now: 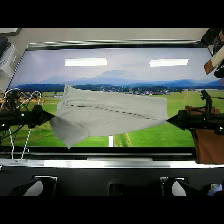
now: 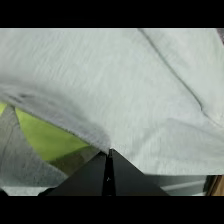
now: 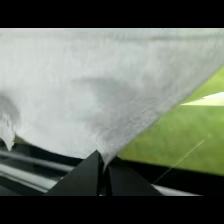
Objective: Fold the clothes and pants, and hang the long-sleeved shirts on hangers.
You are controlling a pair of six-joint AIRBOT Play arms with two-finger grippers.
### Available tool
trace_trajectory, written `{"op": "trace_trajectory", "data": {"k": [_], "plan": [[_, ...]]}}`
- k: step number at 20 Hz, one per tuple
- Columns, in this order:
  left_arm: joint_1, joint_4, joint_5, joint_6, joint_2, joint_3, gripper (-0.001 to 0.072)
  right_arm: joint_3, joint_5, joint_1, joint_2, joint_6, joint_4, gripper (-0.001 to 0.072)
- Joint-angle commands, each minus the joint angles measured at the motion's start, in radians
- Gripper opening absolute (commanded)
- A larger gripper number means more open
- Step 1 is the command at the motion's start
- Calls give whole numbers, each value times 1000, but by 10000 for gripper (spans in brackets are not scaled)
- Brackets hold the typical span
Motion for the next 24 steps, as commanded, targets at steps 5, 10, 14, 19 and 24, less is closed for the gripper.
{"op": "trace_trajectory", "data": {"k": [5, 10, 14, 19, 24], "plan": [[-125, -169, 172, 0, -417, 378, 12, 167, -291, 135, -252, 16, -48, 30], [-125, -196, 182, -20, -571, 570, 13, 346, -328, 151, -416, 102, -87, 30], [-128, -196, 217, -37, -648, 640, 12, 405, -364, 151, -473, 122, -97, 30], [-150, -215, 247, -38, -745, 714, 12, 408, -431, 151, -485, 148, -110, 30], [-170, -245, 286, -50, -833, 830, 12, 408, -466, 151, -514, 170, -108, 30]]}}
